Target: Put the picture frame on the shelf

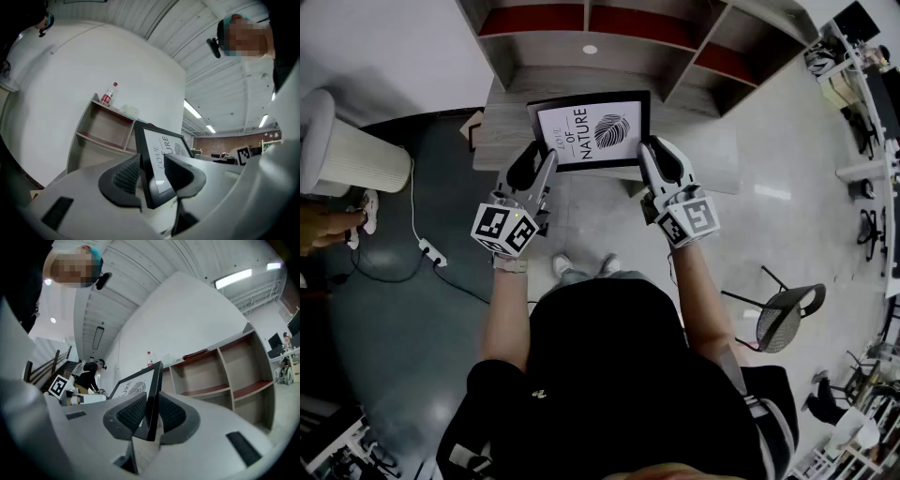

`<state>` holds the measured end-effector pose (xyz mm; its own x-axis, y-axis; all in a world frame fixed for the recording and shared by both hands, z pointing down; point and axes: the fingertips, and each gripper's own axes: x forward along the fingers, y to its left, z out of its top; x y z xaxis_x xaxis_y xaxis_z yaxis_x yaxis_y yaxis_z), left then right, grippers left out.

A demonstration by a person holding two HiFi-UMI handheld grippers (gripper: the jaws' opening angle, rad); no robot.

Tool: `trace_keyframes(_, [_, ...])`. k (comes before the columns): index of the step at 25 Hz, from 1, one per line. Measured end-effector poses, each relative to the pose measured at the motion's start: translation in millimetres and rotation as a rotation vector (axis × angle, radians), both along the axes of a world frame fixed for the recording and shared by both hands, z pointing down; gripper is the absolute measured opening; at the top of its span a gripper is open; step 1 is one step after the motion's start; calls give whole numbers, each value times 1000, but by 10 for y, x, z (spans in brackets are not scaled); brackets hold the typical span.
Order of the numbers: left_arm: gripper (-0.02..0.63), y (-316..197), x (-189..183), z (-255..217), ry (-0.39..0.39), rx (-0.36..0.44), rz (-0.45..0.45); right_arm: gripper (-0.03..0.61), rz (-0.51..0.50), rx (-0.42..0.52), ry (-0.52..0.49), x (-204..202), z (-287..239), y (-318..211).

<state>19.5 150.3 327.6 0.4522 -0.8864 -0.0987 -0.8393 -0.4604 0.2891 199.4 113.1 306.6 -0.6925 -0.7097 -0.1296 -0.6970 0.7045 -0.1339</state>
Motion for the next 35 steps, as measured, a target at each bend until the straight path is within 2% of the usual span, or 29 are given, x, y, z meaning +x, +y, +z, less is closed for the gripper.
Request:
trace_keyframes(17, [153, 5, 17, -14, 27, 30, 24, 67, 19, 34, 4, 33, -48, 74])
trace_keyframes(19, [153, -18, -147, -11, 34, 30, 31, 67, 26, 32, 7, -128, -46, 61])
trace_keyframes(22, [153, -134, -790, 15, 48, 26, 48, 67, 38, 26, 23, -773, -39, -42])
trace_keyframes(24, [153, -213, -1028, 45, 50, 21, 63, 67, 51, 27, 29, -1012, -41, -129])
trace_keyframes(28, [153, -388, -1103, 152, 56, 4, 71, 67, 55, 19, 26, -1092, 13, -330])
trace_keyframes(35, [153, -872, -1292, 284, 72, -19, 33, 67, 17, 0, 31, -1282, 164, -812])
